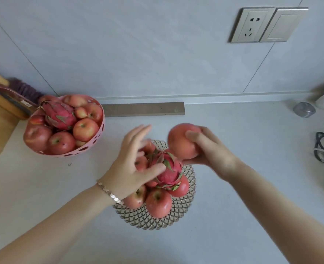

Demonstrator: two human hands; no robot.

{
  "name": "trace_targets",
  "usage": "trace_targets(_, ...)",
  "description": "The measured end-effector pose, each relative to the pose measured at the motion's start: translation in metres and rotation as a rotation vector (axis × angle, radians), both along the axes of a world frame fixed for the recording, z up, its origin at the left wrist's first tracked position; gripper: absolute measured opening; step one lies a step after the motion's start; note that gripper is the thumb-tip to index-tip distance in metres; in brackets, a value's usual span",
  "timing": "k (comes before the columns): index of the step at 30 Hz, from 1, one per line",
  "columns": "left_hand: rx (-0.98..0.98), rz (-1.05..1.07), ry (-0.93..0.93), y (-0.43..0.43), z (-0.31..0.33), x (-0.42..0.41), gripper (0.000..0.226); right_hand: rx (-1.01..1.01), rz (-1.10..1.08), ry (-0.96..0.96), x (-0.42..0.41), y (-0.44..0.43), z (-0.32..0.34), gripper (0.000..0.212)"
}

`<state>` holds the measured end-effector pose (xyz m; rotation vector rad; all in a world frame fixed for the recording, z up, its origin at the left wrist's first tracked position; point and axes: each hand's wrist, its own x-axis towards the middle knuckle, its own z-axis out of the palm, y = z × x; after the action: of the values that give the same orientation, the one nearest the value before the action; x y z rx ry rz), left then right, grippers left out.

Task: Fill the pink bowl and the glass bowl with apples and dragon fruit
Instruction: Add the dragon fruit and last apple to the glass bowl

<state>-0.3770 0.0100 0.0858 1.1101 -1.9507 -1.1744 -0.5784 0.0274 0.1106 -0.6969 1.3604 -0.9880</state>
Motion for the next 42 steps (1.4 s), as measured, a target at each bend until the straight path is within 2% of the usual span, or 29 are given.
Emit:
trace_targets(1,0.009,-0.052,0.024,0.006,0.001,0.001,0.077,0.008,0.051,-0.03,0.017,0.006,0.004,0.065)
trace_targets(3,-0.042,-0.018,0.009,0.018,-0.001,0.007,0.077,0.055,0.13,-0.07,0.048,0.019,0.006,0.064)
trace_targets(6,-0.112,0.133,-0.041,0.031,-0.015,0.024,0.066,0.133,0.245,-0.034,0.074,0.035,0.002,0.04)
trace_targets(7,-0.123,0.165,-0.074,0.035,-0.02,0.031,0.064,0.117,0.298,0.054,0.076,0.039,-0.003,0.038)
trace_targets(9,-0.18,0.187,-0.183,0.044,-0.031,0.042,0.067,0.002,0.353,0.363,0.071,0.047,-0.019,0.031)
trace_targets(11,-0.215,0.149,-0.319,0.053,-0.041,0.047,0.07,-0.116,0.298,0.624,0.062,0.052,-0.031,0.021)
trace_targets(13,-0.178,0.12,-0.495,0.057,-0.047,0.043,0.075,-0.163,0.201,0.714,0.053,0.056,-0.042,0.013)
trace_targets(16,-0.194,0.063,-0.72,0.055,-0.051,0.029,0.079,-0.154,0.134,0.777,0.043,0.06,-0.056,0.014)
trace_targets(22,-0.315,0.008,-0.826,0.051,-0.069,0.029,0.08,-0.122,0.158,0.821,0.037,0.066,-0.071,0.016)
trace_targets(27,-0.179,0.046,-0.732,0.053,-0.071,0.031,0.076,-0.133,0.176,0.834,0.04,0.065,-0.075,0.017)
trace_targets(32,-0.127,0.062,-0.705,0.052,-0.063,0.032,0.069,-0.115,0.191,0.799,0.044,0.061,-0.076,0.055)
trace_targets(34,-0.096,0.057,-0.695,0.051,-0.065,0.032,0.072,-0.111,0.198,0.784,0.045,0.06,-0.077,0.061)
trace_targets(39,-0.092,0.039,-0.772,0.048,-0.066,0.028,0.075,-0.127,0.205,0.769,0.042,0.061,-0.078,0.057)
trace_targets(42,-0.1,0.068,-0.737,0.051,-0.072,0.026,0.075,-0.11,0.188,0.745,0.04,0.062,-0.081,0.058)
